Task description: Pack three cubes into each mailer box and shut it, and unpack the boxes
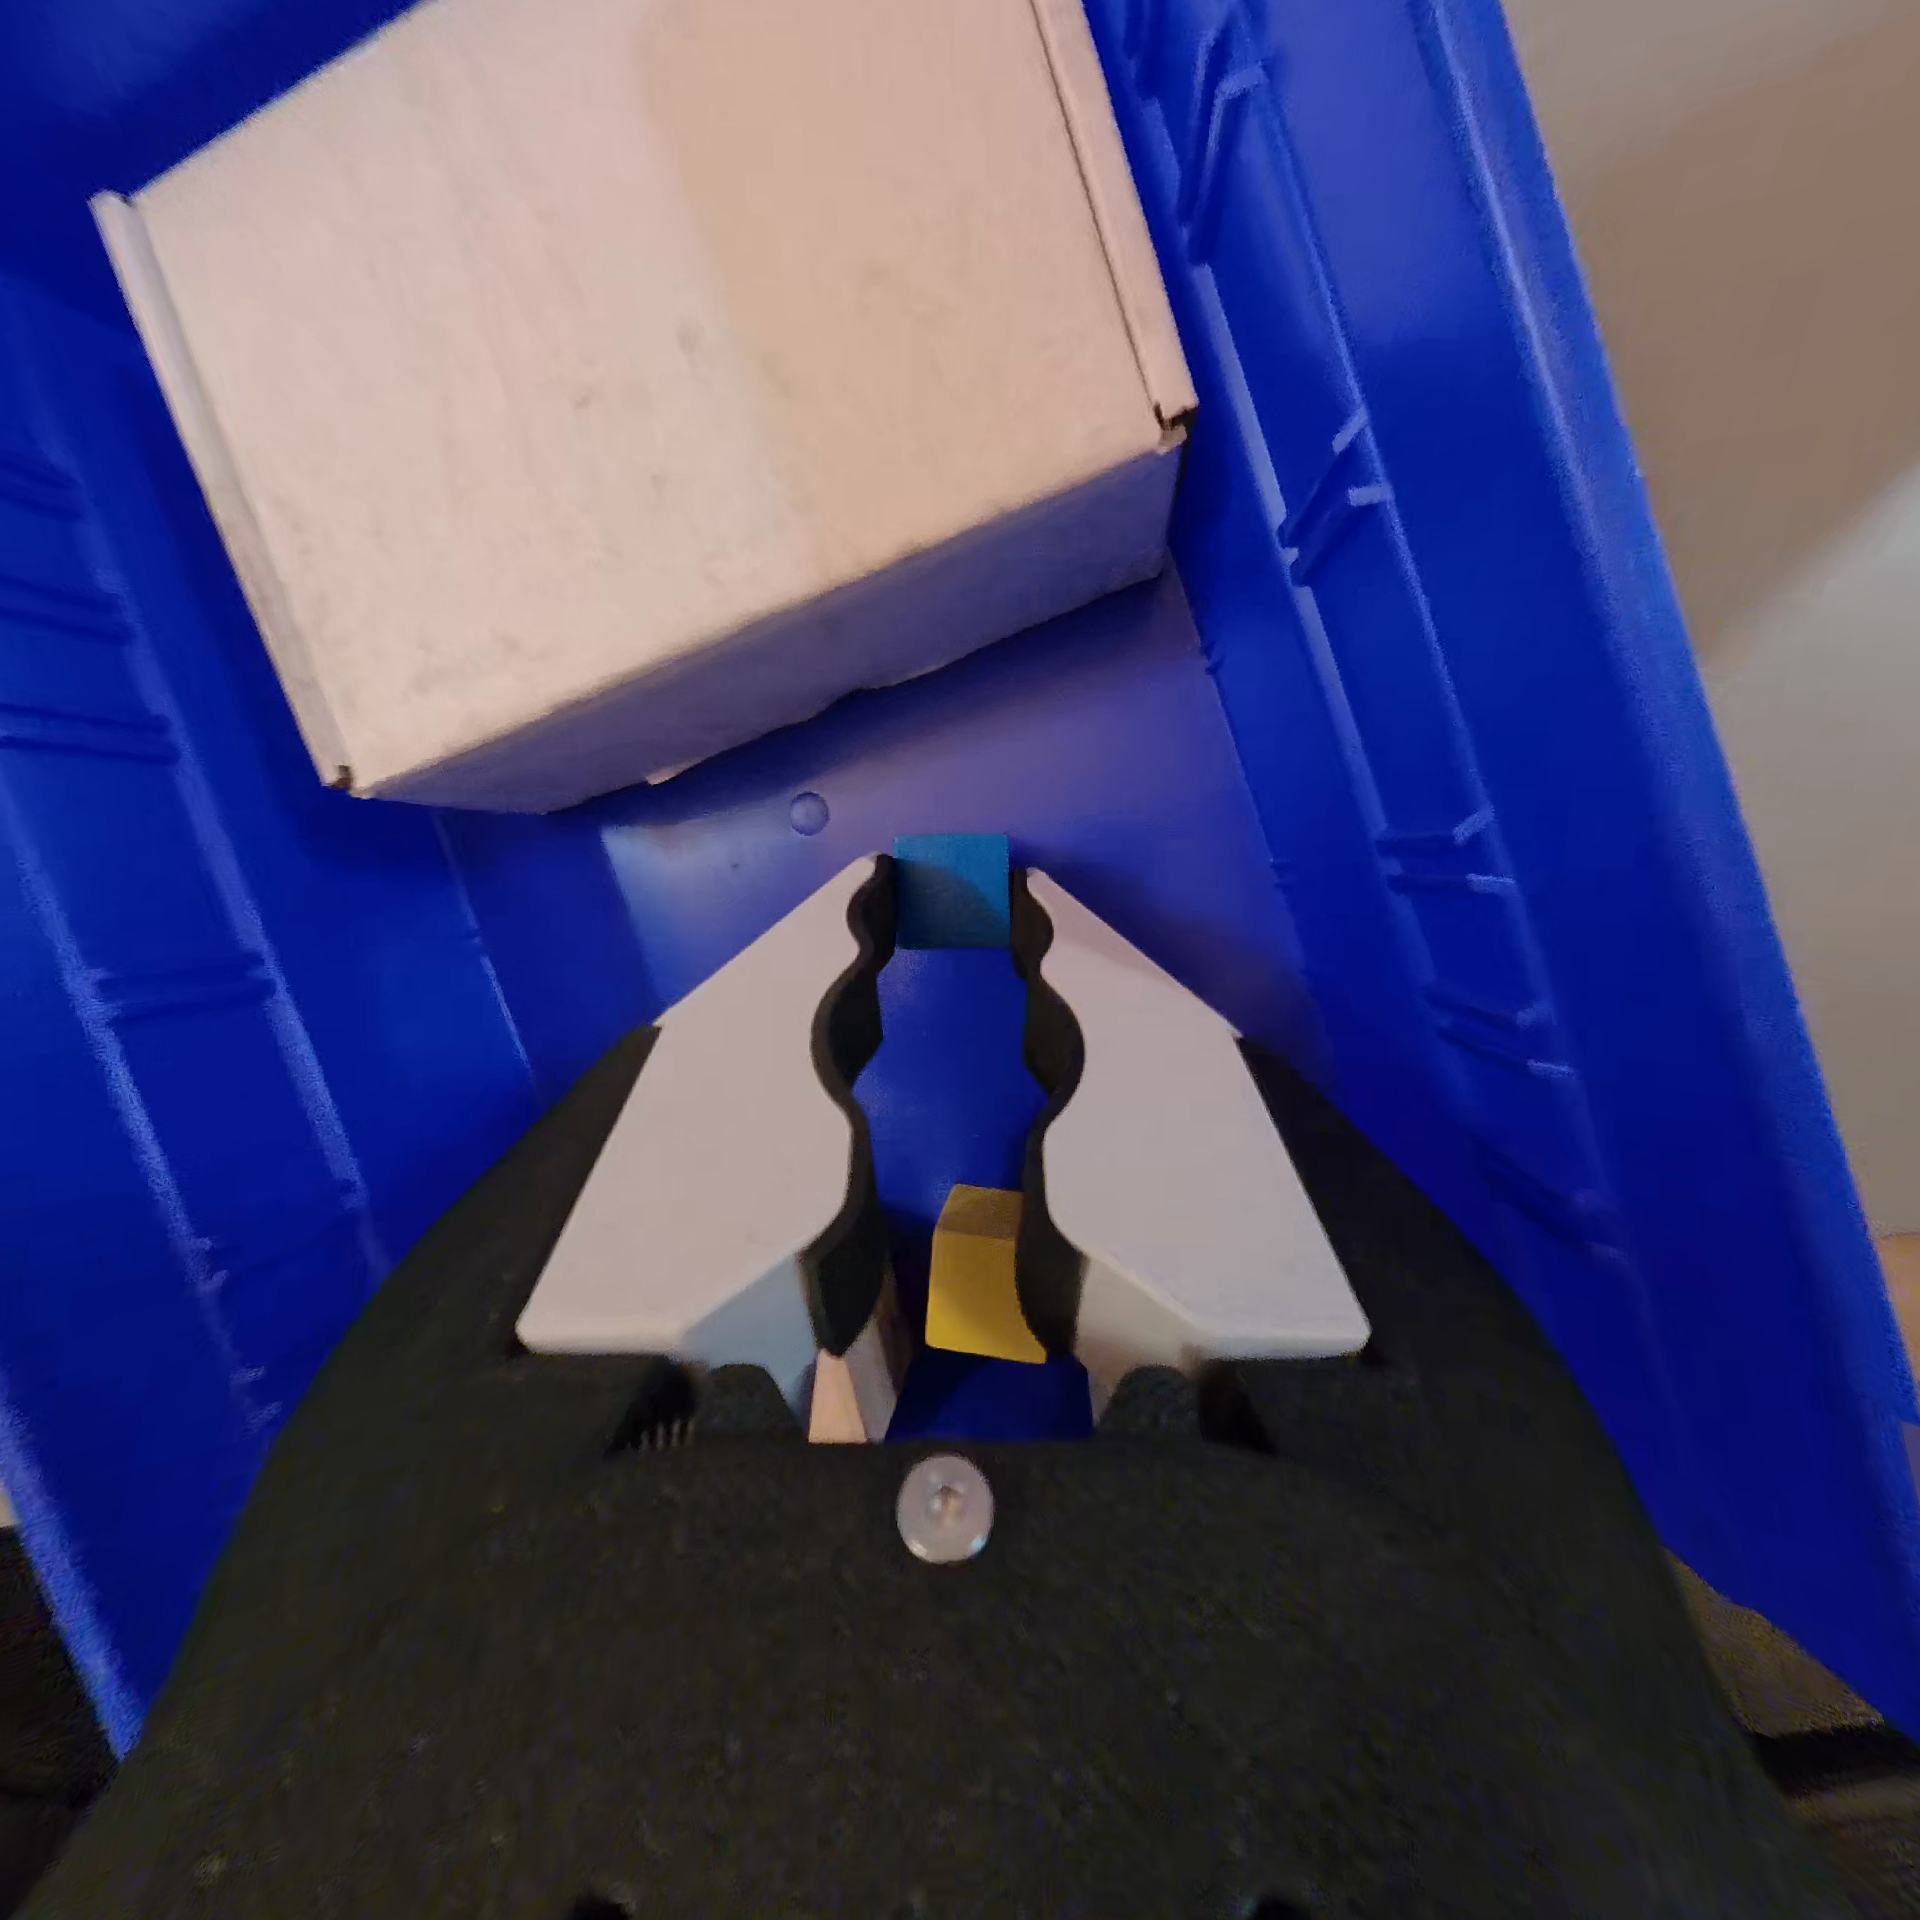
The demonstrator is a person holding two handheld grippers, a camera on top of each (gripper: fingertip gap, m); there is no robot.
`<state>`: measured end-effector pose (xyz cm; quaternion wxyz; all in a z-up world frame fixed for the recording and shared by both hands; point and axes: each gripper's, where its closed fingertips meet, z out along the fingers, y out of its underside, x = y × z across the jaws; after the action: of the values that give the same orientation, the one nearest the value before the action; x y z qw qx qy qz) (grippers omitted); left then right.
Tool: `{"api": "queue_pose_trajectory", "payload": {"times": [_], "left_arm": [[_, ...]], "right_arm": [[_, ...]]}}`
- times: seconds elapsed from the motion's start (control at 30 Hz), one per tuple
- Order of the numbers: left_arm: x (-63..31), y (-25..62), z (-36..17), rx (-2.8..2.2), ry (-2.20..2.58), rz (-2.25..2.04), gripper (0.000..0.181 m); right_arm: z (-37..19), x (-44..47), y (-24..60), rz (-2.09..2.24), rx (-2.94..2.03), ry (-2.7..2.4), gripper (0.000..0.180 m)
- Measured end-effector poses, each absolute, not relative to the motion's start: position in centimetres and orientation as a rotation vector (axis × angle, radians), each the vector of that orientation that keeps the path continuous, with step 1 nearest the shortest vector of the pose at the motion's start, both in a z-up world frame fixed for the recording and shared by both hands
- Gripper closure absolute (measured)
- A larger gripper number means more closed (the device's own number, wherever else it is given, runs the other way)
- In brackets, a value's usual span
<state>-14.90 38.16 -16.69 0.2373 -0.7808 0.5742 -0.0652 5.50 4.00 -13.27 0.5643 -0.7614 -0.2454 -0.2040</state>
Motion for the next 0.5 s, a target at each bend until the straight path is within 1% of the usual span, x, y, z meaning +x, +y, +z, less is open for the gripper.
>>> {"api": "queue_pose_trajectory", "payload": {"times": [0.2,0.5], "left_arm": [[-14.7,38.6,-15.0,-2.096,1.522,-0.175,0.160],[-14.4,38.5,-14.2,-2.056,1.528,-0.186,0.160]], "right_arm": [[-13.3,5.5,4.0,-0.482,-1.791,-0.579,0.166],[-13.3,5.5,4.0,-0.486,-1.791,-0.582,0.166]]}}
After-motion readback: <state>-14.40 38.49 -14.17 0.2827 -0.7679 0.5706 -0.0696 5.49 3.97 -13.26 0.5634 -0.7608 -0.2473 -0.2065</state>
